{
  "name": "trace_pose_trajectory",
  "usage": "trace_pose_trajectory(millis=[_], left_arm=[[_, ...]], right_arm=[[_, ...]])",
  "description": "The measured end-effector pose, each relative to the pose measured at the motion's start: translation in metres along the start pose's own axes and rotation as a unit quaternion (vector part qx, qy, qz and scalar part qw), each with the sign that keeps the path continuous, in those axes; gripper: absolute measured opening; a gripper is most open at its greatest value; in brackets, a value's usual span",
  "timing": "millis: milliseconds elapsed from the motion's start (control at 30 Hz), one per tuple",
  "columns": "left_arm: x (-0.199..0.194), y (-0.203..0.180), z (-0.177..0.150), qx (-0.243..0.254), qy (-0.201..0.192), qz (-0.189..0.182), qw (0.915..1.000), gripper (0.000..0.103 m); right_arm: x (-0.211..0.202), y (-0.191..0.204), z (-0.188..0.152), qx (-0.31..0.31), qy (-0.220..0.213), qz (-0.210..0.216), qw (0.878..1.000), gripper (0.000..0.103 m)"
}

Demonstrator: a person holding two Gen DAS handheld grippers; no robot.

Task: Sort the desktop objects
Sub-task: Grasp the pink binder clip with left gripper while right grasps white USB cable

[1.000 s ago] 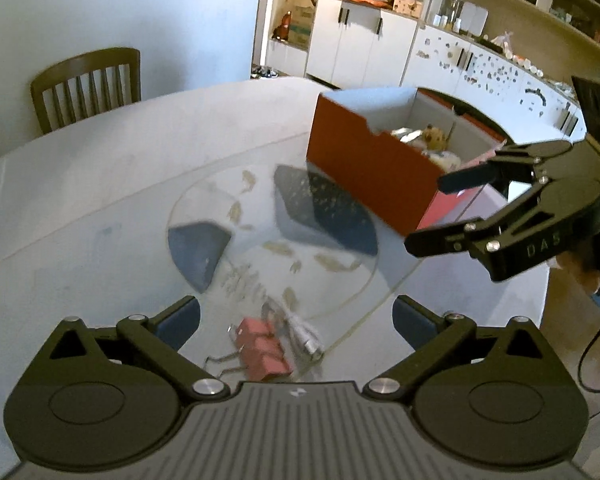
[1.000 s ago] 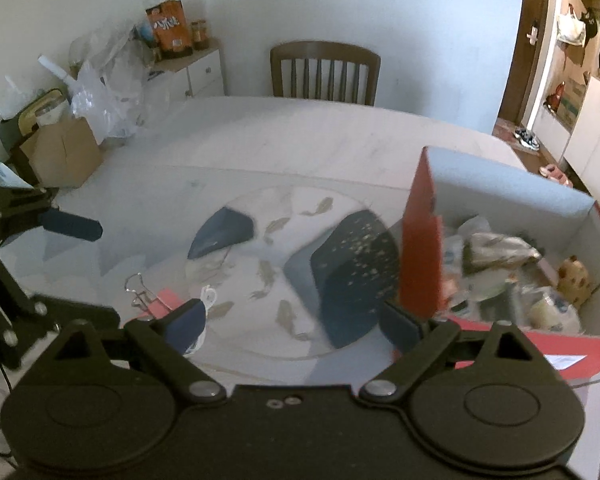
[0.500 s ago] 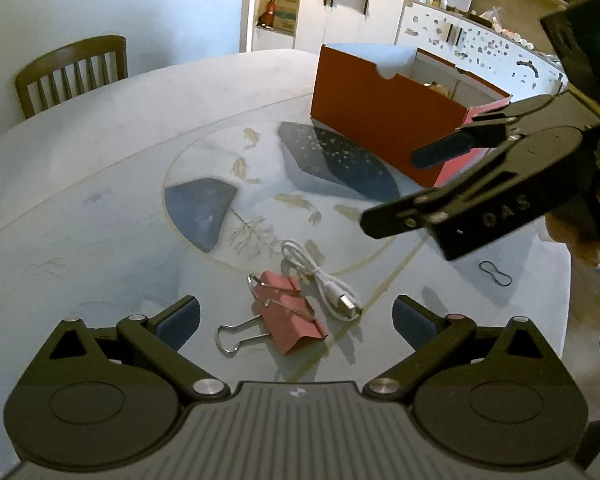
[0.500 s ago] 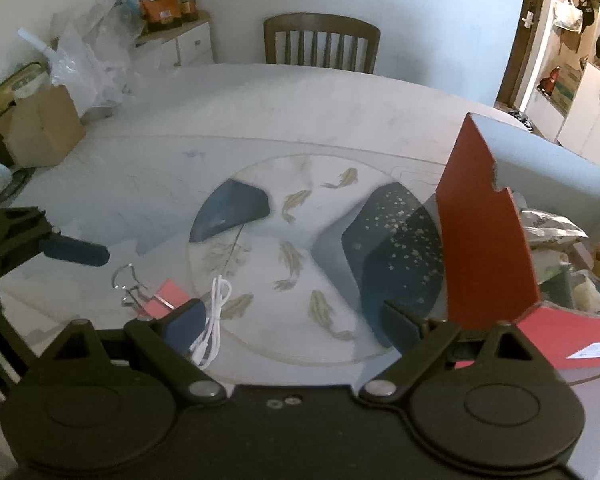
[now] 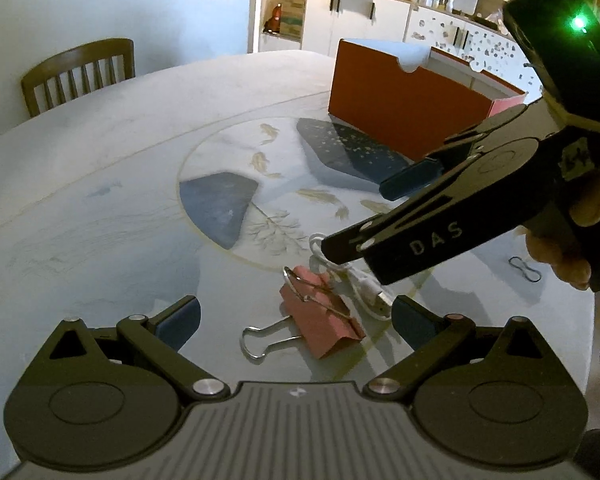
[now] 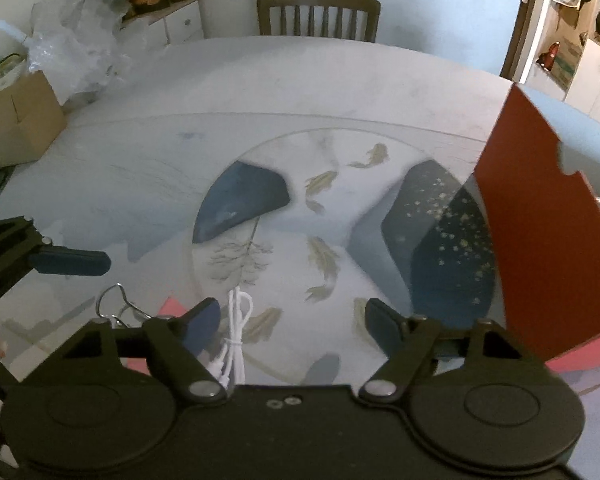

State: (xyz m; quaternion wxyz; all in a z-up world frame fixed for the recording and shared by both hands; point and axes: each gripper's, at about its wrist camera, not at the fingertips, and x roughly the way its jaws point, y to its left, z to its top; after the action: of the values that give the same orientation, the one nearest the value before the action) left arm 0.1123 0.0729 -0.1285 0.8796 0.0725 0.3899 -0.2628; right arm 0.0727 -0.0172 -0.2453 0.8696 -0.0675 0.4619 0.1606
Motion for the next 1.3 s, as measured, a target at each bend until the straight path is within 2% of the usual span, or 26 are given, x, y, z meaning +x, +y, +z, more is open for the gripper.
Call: trace_pose_trajectory(millis=[33,100,233,267,300,367,467,667,733,767,800,833,967,1167,1233,1300], left_arm=[[0.001,0.0,0.0,0.002,0.0,-0.001,1.0,0.102],[0.003,0.0,-0.001,0.005,-0.001,-0.002,1.0,0.102],[0.005,-0.004,-0.001,0.017,-0.003,-0.005,0.9998,0.1],[0.005,-0.005,-0.001,0.021,-0.005,-0.003,0.9998,0.098],[0.004,-0.006,-0.002,0.024,-0.007,-0.002,0.9997,0.094],[0.005,-0.006,-0.002,0.024,-0.007,-0.002,0.9997,0.092],[0.005,-0.007,-0.002,0.023,-0.008,-0.002,0.9997,0.092],[0.005,-0.008,-0.003,0.029,-0.007,-0.004,0.9996,0.091],[0.008,-0.01,-0.004,0.033,-0.001,-0.003,0.9995,0.079],[0.009,-0.01,-0.004,0.034,0.002,-0.003,0.9994,0.077],[0.011,-0.011,-0.005,0.034,0.003,-0.003,0.9994,0.076],[0.011,-0.012,-0.005,0.034,0.003,-0.002,0.9994,0.076],[0.012,-0.014,-0.006,0.035,0.002,-0.001,0.9994,0.075],[0.013,-0.018,-0.007,0.047,0.0,0.01,0.9988,0.072],[0.013,-0.018,-0.008,0.048,-0.001,0.013,0.9988,0.069],[0.012,-0.018,-0.008,0.046,-0.003,0.015,0.9988,0.062]], right_arm=[[0.002,0.002,0.0,-0.006,0.001,-0.003,1.0,0.078],[0.005,0.004,-0.002,-0.012,0.005,-0.006,1.0,0.07],[0.008,0.002,-0.005,-0.014,0.008,-0.004,1.0,0.064],[0.008,0.002,-0.005,-0.018,0.008,-0.007,1.0,0.053],[0.009,0.001,-0.006,-0.023,0.011,-0.011,1.0,0.05],[0.008,-0.004,-0.008,-0.017,0.01,-0.005,1.0,0.049],[0.005,-0.011,-0.011,-0.018,0.01,-0.005,1.0,0.041],[-0.004,-0.029,-0.014,0.003,0.015,-0.007,1.0,0.044],[-0.007,-0.032,-0.015,0.018,0.017,-0.003,1.0,0.046],[-0.008,-0.032,-0.015,0.023,0.019,-0.003,1.0,0.051],[-0.009,-0.031,-0.015,0.027,0.02,-0.004,0.999,0.057],[-0.01,-0.03,-0.016,0.032,0.02,-0.006,0.999,0.059],[-0.009,-0.025,-0.02,0.041,0.024,0.004,0.999,0.06],[-0.006,-0.019,-0.022,0.051,0.038,0.011,0.998,0.056],[-0.006,-0.016,-0.023,0.044,0.037,0.005,0.998,0.051],[-0.007,-0.013,-0.024,0.035,0.035,0.002,0.999,0.04]])
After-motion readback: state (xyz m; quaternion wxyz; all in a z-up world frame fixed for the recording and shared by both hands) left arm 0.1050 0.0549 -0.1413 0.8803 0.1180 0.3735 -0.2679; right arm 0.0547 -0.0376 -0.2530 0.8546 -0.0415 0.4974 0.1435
